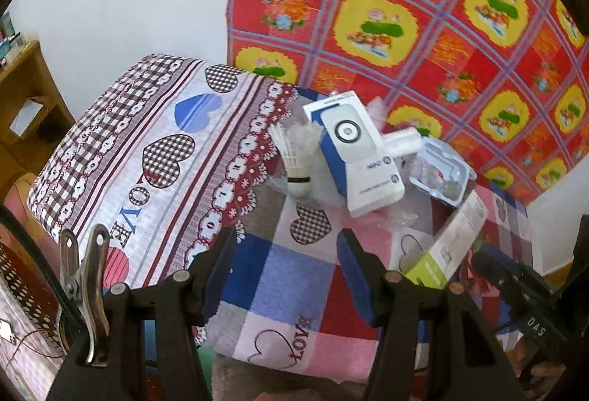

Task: Collect trash
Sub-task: 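Move both grippers down toward the white box and shuttlecock on the quilt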

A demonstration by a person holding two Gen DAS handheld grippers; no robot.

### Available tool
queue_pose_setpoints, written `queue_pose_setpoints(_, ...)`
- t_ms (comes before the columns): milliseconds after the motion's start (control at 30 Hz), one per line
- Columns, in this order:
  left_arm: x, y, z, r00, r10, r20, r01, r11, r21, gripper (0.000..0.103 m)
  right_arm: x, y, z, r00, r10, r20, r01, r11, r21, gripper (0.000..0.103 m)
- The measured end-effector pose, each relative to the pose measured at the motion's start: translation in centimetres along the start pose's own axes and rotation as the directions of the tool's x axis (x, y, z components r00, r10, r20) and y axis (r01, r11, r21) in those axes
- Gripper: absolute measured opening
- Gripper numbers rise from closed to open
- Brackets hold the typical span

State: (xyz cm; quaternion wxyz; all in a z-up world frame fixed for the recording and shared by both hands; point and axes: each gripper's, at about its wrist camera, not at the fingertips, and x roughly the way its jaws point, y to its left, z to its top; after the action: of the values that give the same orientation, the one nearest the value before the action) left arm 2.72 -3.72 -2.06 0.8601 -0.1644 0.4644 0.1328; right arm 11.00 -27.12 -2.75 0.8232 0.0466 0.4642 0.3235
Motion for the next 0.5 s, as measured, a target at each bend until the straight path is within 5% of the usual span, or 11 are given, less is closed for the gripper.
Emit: queue_pose_setpoints(500,4.0,3.1,3.4,0.999,-0.046,-0.025,0.047,0.998,0.04,0.06,3.7,1.3,2.0,0.998,-0.048,-0.041,0.052,0.995,0.088,0.037)
